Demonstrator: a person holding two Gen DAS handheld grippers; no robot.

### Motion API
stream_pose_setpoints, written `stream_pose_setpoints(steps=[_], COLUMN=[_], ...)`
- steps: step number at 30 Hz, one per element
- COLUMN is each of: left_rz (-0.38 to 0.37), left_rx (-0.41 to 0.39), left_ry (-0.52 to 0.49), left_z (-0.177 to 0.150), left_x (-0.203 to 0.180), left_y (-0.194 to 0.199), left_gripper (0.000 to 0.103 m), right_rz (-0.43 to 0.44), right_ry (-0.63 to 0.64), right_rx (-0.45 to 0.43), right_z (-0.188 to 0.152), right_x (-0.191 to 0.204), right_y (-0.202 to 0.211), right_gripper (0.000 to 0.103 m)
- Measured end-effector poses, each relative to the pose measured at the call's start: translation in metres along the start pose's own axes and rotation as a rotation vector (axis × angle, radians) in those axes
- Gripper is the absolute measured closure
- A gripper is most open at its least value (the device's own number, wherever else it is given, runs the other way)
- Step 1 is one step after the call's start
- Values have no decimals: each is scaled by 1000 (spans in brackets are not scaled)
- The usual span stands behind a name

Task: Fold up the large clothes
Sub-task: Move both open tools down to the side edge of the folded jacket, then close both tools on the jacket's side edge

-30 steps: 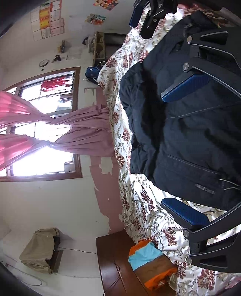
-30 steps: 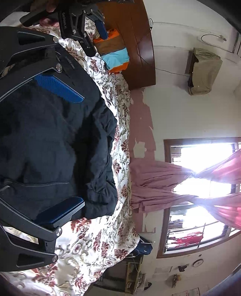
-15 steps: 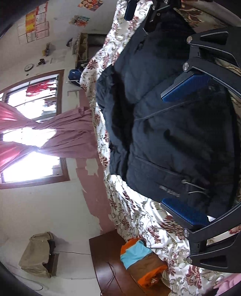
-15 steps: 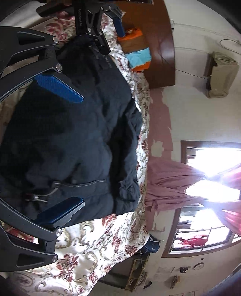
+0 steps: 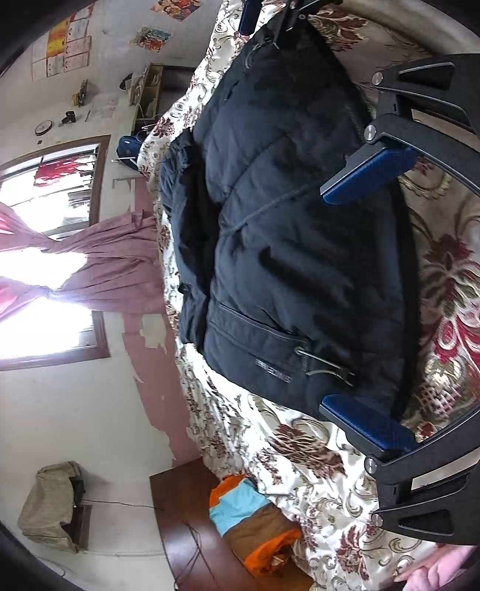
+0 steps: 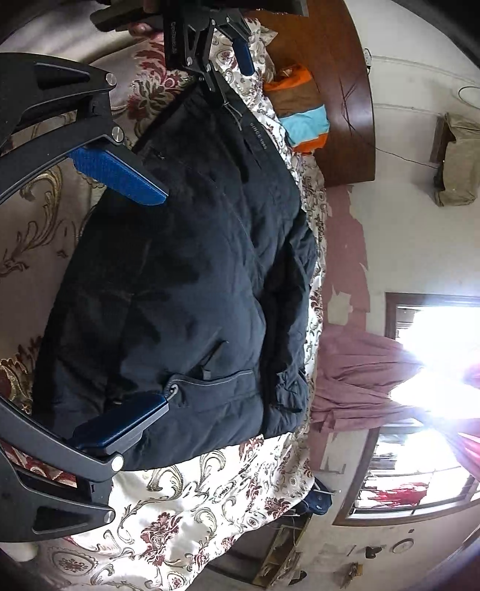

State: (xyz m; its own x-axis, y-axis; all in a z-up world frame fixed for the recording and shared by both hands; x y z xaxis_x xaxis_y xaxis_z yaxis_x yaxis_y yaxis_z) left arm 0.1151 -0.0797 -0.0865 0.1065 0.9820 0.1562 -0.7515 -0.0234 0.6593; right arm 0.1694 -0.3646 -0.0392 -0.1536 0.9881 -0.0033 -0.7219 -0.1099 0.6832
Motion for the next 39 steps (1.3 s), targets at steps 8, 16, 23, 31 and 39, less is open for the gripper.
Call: stream_pose_setpoints(steps=[8, 16, 23, 31, 39], left_rz=[7, -3, 8, 10, 29], left_rx=[61, 110, 130, 118, 118], left_ry=[-76, -96, -122, -158, -204], left_z=[-17, -30, -37, -41, -50], left_x=[16, 15, 10, 3, -5], left_y=[-6, -17, -21, -24, -26], left_gripper=[0, 0, 0, 0, 0], right_rz=[-21, -21, -32, -25, -11], right_ry=[39, 54, 69, 52, 105], right_rx=[84, 139, 174, 185, 189], right_z=[-6, -7, -11, -14, -19], right_x=[7, 13, 16, 11, 14], right_y=[-12, -20, -24, -26, -23], right_gripper=[3, 3, 3, 3, 3])
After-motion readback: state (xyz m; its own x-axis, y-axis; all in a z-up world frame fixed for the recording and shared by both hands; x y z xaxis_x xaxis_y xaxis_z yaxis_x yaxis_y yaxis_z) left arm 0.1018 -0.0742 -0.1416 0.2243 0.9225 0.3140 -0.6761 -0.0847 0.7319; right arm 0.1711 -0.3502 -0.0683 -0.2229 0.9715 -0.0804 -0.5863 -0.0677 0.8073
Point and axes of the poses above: each gripper's, at about its wrist camera, not at the fingertips, and y roughly against the way its jaws point, x to its left, z to its top, the point moved 4 cm from there along -y, roughly the way its jaws point, and after that the axes turned 13 degrees about x, right-handed, at the moved point
